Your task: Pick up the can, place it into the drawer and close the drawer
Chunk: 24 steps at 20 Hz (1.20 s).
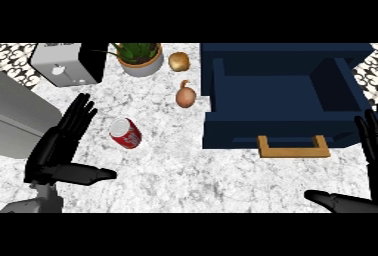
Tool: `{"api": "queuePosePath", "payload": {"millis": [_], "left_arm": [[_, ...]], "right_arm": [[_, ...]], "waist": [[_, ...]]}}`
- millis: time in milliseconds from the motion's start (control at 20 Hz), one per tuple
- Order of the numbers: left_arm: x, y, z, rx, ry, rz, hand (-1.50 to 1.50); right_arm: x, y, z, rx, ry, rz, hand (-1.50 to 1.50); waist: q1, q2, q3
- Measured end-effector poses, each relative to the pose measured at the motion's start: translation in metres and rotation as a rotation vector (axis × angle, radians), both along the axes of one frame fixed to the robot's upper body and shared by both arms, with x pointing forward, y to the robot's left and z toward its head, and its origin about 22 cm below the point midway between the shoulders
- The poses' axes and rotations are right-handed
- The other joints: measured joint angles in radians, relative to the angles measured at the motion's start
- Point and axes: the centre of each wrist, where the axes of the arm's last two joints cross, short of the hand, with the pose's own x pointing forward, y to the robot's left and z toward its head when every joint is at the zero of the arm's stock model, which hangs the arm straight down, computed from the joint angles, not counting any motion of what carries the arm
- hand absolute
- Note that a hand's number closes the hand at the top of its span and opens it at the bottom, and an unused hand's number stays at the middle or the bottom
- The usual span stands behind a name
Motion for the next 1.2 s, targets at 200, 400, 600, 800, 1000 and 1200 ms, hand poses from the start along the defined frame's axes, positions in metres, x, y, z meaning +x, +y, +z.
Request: {"api": "queuePosePath", "payload": {"millis": [200,400,600,800,1000,1200], "left_arm": [[0.002,0.0,-0.024,0.022,0.016,0.016,-1.5],[0.004,-0.004,-0.05,0.033,0.023,0.049,-1.5],[0.005,0.002,-0.08,0.039,0.042,0.072,-1.5],[0.019,0.0,-0.096,0.038,0.058,0.089,-1.5],[0.019,0.002,-0.119,0.047,0.073,0.103,-1.5],[0.026,0.005,-0.129,0.043,0.085,0.106,-1.5]], "right_arm": [[-0.009,-0.003,0.005,-0.002,-0.003,-0.001,-1.5],[-0.013,-0.005,0.017,-0.005,-0.009,-0.007,-1.5],[-0.014,-0.007,0.019,-0.006,-0.005,-0.008,-1.5],[-0.02,-0.009,0.021,-0.008,-0.001,-0.01,-1.5],[-0.022,-0.012,0.018,-0.008,-0.002,-0.014,-1.5],[-0.025,-0.007,0.018,-0.011,-0.005,-0.007,-1.5]], "waist": [[-0.001,0.0,0.0],[-0.001,0.0,0.0],[-0.002,0.0,0.0],[-0.003,0.001,0.0],[-0.004,0.001,0.0],[-0.004,0.001,0.0]]}}
